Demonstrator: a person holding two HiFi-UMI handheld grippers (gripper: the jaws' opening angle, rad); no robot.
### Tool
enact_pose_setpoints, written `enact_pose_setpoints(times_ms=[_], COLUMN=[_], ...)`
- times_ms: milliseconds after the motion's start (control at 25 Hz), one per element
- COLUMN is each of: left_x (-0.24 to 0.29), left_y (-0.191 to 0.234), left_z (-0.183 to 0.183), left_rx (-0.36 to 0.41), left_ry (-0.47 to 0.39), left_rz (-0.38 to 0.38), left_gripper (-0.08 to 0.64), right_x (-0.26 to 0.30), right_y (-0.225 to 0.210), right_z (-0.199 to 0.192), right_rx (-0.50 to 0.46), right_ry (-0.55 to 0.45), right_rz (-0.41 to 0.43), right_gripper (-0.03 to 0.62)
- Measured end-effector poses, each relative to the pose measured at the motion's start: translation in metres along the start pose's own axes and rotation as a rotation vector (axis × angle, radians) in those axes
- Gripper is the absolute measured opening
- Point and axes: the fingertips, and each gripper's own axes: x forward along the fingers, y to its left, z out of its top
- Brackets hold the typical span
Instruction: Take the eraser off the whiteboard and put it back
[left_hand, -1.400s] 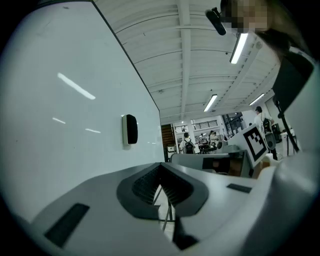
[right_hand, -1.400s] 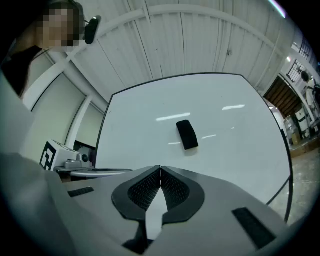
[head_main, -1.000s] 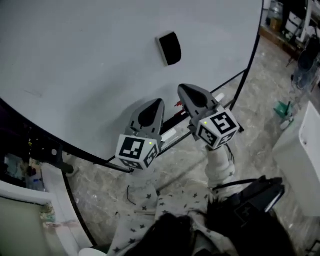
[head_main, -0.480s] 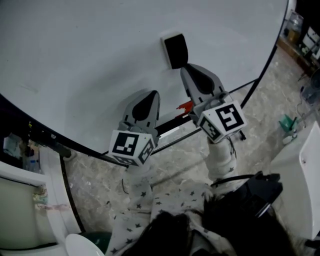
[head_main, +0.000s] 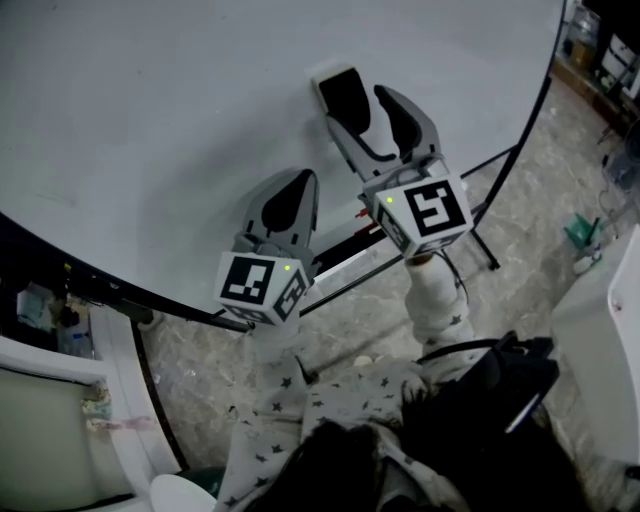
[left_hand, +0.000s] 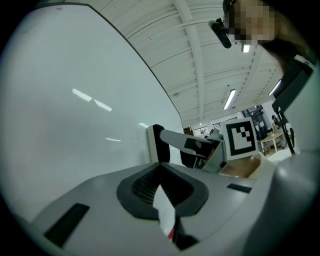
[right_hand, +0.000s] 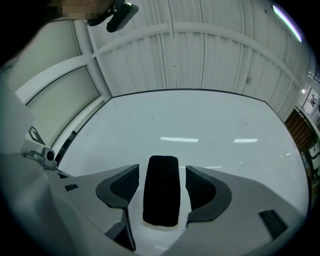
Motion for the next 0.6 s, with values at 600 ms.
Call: enact_pose_setpoints(times_ms=[600], left_x=[0.011], left_y=[0.015], left_z=[0.007], left_rx=[0.033], left_ry=[-0.001], left_rz=[0.009], left_gripper=[0.0], right_x=[0.032], right_y=[-0.001], right_z=[-0.025], right_rx=[-0.069], right_ry=[0.057], right_rz=[-0.07], right_gripper=[0.276])
